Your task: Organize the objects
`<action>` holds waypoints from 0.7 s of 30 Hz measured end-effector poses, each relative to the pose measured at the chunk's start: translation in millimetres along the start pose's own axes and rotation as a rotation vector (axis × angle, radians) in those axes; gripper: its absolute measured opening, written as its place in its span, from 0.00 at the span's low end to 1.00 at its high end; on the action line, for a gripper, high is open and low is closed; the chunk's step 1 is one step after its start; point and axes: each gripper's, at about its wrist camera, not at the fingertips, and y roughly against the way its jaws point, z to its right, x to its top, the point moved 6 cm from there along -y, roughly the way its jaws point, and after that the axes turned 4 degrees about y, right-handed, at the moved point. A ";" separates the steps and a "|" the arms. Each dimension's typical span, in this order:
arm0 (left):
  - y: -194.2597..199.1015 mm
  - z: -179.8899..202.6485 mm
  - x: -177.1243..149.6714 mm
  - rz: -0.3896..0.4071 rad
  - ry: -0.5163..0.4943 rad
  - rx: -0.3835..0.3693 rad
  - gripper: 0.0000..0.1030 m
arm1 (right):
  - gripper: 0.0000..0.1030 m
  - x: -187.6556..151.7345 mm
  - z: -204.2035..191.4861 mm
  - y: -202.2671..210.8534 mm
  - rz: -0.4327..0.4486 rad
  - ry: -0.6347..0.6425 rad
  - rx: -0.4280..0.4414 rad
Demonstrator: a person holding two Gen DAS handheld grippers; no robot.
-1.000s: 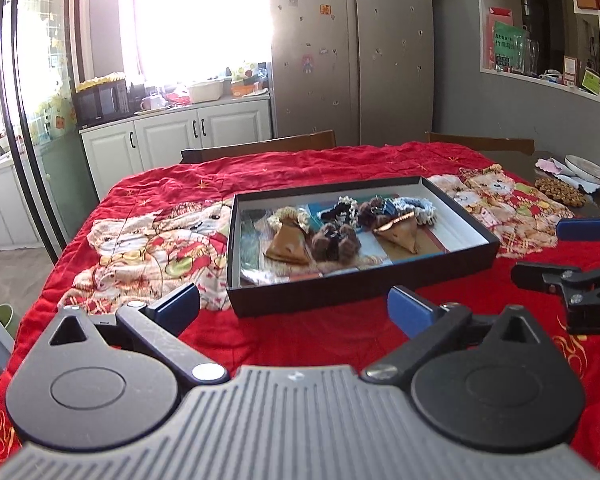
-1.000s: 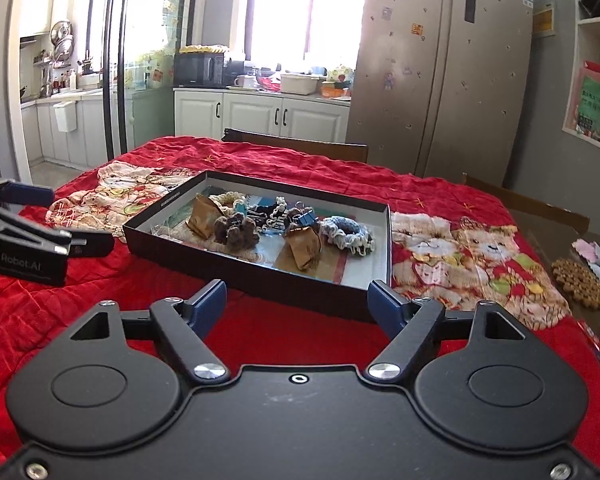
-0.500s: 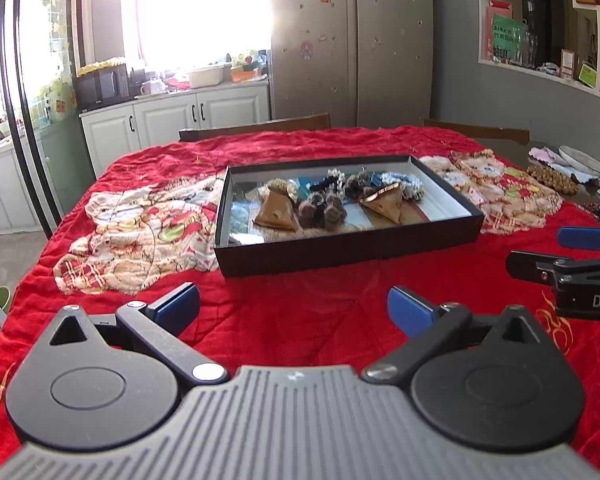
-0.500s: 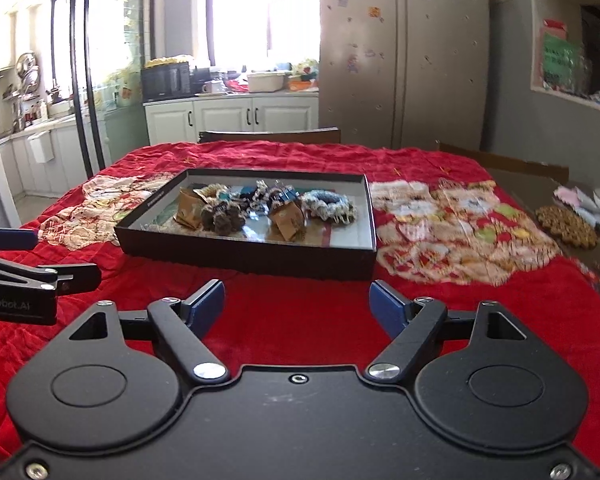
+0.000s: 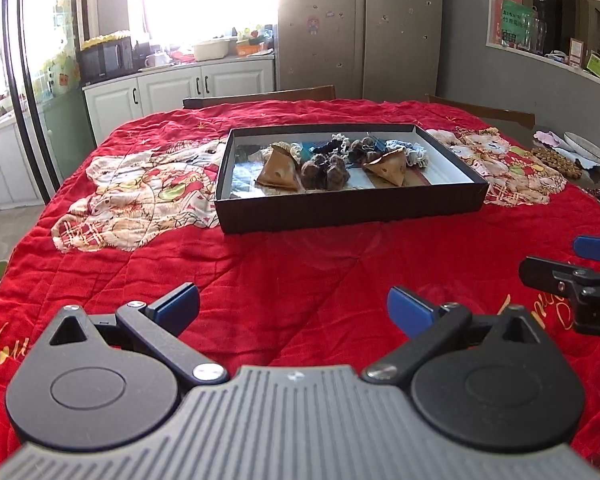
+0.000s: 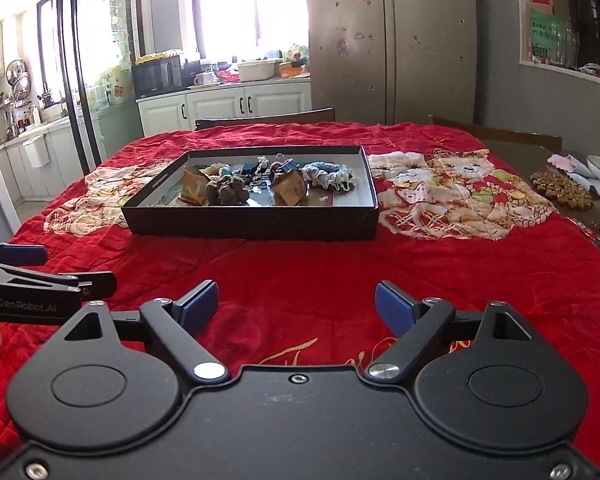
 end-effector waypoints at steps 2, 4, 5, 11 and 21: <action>-0.6 -0.2 -0.8 -0.005 0.002 0.001 1.00 | 0.83 -0.6 -0.3 0.9 0.000 -0.003 -0.002; -1.3 0.0 -2.6 -0.012 0.002 -0.001 1.00 | 0.83 -0.6 -0.3 0.5 -0.002 -0.007 -0.002; -1.6 0.5 -3.0 -0.014 0.000 -0.002 1.00 | 0.83 -0.7 0.4 0.1 -0.003 -0.012 -0.003; -0.7 1.5 -6.4 -0.021 -0.002 -0.002 1.00 | 0.84 -2.0 1.9 -1.2 -0.011 -0.019 0.001; -2.2 -0.2 -7.7 -0.040 0.021 -0.009 1.00 | 0.86 -4.1 0.8 -3.7 -0.024 -0.018 0.005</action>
